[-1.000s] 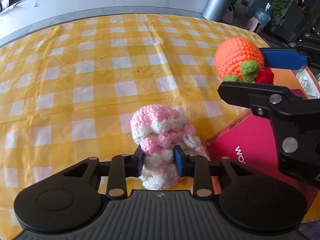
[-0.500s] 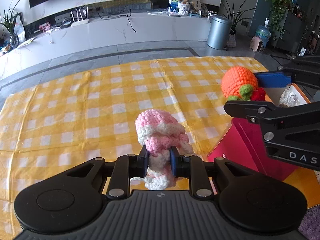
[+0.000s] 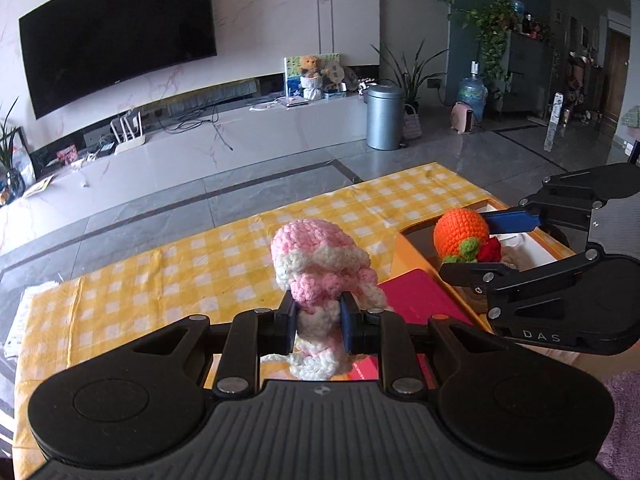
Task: Organize soft objects
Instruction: 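Carry the pouch with the left tool while the right tool carries the strawberry into the box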
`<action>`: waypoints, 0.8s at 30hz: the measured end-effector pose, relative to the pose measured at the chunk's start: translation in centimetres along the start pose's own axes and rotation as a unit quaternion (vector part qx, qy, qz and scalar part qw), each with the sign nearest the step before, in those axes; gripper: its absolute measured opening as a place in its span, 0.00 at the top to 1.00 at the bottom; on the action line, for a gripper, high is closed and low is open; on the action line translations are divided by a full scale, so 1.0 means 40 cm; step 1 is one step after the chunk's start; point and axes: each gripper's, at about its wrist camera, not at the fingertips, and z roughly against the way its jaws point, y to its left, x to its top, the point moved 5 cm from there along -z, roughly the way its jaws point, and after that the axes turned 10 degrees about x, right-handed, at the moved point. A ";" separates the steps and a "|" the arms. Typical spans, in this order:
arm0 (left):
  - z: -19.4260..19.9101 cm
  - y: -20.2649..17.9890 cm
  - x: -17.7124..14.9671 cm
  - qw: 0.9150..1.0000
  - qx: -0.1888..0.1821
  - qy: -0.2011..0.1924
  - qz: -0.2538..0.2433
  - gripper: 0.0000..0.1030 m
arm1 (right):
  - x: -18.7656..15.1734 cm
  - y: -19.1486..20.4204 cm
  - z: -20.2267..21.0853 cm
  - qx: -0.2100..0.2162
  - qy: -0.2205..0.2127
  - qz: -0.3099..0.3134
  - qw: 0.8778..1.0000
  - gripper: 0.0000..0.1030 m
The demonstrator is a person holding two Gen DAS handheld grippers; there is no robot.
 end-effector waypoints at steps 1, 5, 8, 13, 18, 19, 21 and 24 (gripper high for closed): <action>0.007 -0.020 0.008 1.000 -0.003 -0.004 -0.007 0.77 | -0.013 -0.011 0.023 -0.005 -0.001 -0.004 1.000 0.55; 0.031 -0.109 0.026 0.999 -0.018 -0.019 -0.040 0.77 | -0.065 -0.062 0.097 -0.024 0.001 -0.023 0.999 0.55; 0.038 -0.180 0.041 0.997 -0.035 -0.026 -0.065 0.77 | -0.107 -0.102 0.139 -0.039 0.008 -0.034 0.999 0.55; 0.024 -0.303 0.048 0.992 -0.066 -0.030 -0.107 0.77 | -0.186 -0.176 0.192 -0.051 0.022 -0.075 0.996 0.55; -0.031 -0.407 0.040 0.985 -0.100 -0.008 -0.141 0.77 | -0.255 -0.248 0.197 -0.047 0.040 -0.121 0.991 0.55; -0.043 -0.426 0.036 0.984 -0.103 -0.002 -0.148 0.77 | -0.267 -0.260 0.193 -0.044 0.043 -0.128 0.990 0.55; -0.073 -0.461 0.026 0.980 -0.110 0.008 -0.165 0.77 | -0.290 -0.282 0.174 -0.040 0.053 -0.139 0.988 0.55; -0.118 -0.507 0.009 0.975 -0.125 0.025 -0.183 0.77 | -0.324 -0.307 0.136 -0.033 0.074 -0.141 0.987 0.55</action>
